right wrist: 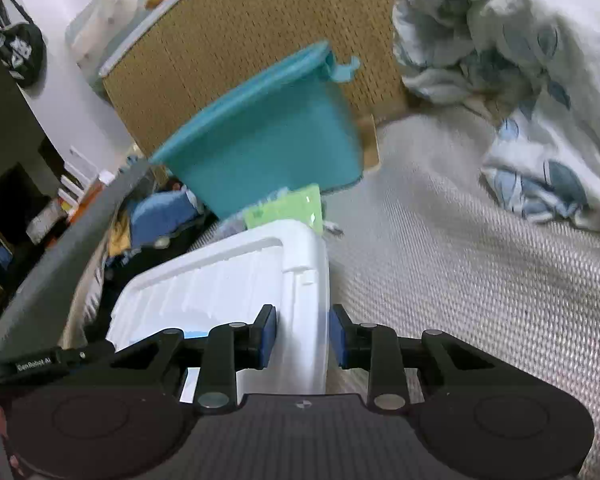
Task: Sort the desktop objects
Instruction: 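Lift and carry the white lid with both grippers over the teal bin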
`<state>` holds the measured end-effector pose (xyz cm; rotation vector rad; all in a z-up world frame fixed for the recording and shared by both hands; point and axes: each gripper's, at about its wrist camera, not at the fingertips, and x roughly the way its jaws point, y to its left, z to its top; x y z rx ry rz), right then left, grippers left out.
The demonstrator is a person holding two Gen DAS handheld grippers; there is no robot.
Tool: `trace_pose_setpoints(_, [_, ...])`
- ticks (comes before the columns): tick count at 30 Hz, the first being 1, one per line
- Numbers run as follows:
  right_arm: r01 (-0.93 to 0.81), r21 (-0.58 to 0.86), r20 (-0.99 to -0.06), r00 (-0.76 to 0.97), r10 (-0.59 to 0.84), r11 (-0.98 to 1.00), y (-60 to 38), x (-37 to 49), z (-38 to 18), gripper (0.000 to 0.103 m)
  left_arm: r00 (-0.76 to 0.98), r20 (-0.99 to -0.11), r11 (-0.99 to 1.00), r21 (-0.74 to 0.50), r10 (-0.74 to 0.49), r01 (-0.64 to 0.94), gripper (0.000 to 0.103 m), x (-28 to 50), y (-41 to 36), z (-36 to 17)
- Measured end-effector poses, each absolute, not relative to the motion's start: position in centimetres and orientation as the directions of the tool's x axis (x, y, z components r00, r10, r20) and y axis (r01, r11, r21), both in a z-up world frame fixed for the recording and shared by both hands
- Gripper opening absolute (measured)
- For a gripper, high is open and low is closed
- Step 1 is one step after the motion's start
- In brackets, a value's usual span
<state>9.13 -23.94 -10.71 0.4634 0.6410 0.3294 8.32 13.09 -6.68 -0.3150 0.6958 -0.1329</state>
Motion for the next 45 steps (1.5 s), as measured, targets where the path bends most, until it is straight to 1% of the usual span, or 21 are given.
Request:
trace_pose_setpoints(7, [-0.159, 0.513, -0.443, 0.793, 0.418, 0.844, -24.2, 10.1, -8.5, 0.034, 0.789, -0.574, 0.942, -0.335, -0.219, 0.018, 0.042, 9.3, 12.6, -4.6])
trace_pose_setpoints(17, [-0.142, 0.521, -0.396, 0.834, 0.385, 0.842, -25.4, 11.6, -6.0, 0.034, 0.826, -0.522, 0.947, -0.317, -0.214, 0.045, 0.042, 11.2, 10.9, -2.0])
trace_pose_setpoints(24, [-0.141, 0.507, -0.369, 0.856, 0.362, 0.850, -26.0, 13.3, -4.4, 0.034, 0.843, -0.490, 0.947, -0.313, -0.223, 0.069, 0.042, 14.1, 9.9, -0.1])
trace_pose_setpoints(30, [-0.150, 0.491, -0.348, 0.870, 0.351, 0.858, -26.5, 15.9, -2.7, 0.034, 0.851, -0.476, 0.942, -0.330, -0.220, 0.059, 0.042, 16.7, 9.4, 0.5])
trace_pose_setpoints(39, [-0.164, 0.461, -0.341, 0.875, 0.344, 0.872, -26.4, 20.1, -1.8, 0.034, 0.864, -0.461, 0.945, -0.323, -0.205, 0.051, 0.042, 21.3, 8.7, 1.3])
trace_pose_setpoints(45, [-0.138, 0.476, -0.350, 0.877, 0.331, 0.868, -26.9, 22.7, -2.2, 0.034, 0.869, -0.455, 0.947, -0.317, -0.196, 0.047, 0.041, 23.4, 8.1, 1.1])
